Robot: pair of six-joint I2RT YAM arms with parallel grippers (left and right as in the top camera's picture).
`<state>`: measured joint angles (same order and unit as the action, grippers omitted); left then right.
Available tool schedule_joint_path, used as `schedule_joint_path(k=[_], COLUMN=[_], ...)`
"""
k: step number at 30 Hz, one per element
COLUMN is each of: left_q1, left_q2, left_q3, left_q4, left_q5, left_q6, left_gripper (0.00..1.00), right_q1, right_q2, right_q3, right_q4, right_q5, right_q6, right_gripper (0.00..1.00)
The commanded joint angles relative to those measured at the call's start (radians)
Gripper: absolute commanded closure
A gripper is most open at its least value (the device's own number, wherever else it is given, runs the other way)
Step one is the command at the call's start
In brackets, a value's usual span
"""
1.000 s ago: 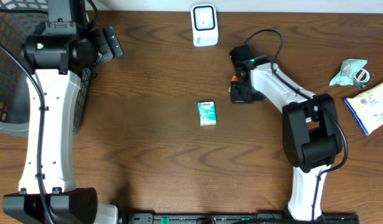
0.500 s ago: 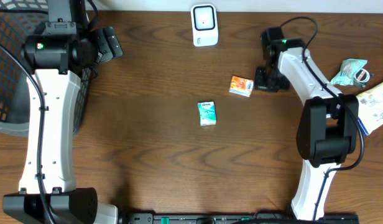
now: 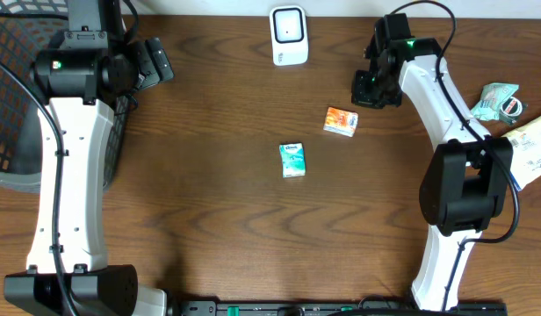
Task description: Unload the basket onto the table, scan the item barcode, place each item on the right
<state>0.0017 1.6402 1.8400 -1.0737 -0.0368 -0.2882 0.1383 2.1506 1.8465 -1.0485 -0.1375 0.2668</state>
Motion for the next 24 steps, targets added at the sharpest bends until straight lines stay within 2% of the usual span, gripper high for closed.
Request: schedule_joint_path(k=[1,7,14,15,17,24], left_q1=[-0.001,-0.001,-0.001,-0.001,-0.001,-0.001], left_q2=[0.000,0.000,0.000,0.000,0.000,0.000], left_q3=[0.003,0.003,0.003,0.003,0.003,0.003], left_q4=[-0.003,-0.003,-0.003,-0.003,-0.003,-0.003], left_q5=[-0.016,-0.016,-0.016,-0.016,-0.016,-0.016], left_q6=[-0.002,-0.002,-0.002,-0.002,-0.002,-0.002], left_gripper=[0.02,0.02,0.02,0.02,0.02,0.02], right_q1=[-0.001,0.049,0.132,0.140,0.153,0.160], right_q2=[0.010,0.010,0.010,0.010,0.010,0.013], right_q3=[-0.002,-0.057,-0.113,-0.113,-0.113,-0.116], right_q4=[-0.021,-0.012,0.178,0.202,0.260,0.379], right_q5=[-0.027,-0.093,-0.069,-0.048,0.008,0.188], right_q6=[0.019,0.027,0.013,0.014,0.014,0.036], right_gripper=[0.99,0.99,0.99,0.98,0.89,0.97])
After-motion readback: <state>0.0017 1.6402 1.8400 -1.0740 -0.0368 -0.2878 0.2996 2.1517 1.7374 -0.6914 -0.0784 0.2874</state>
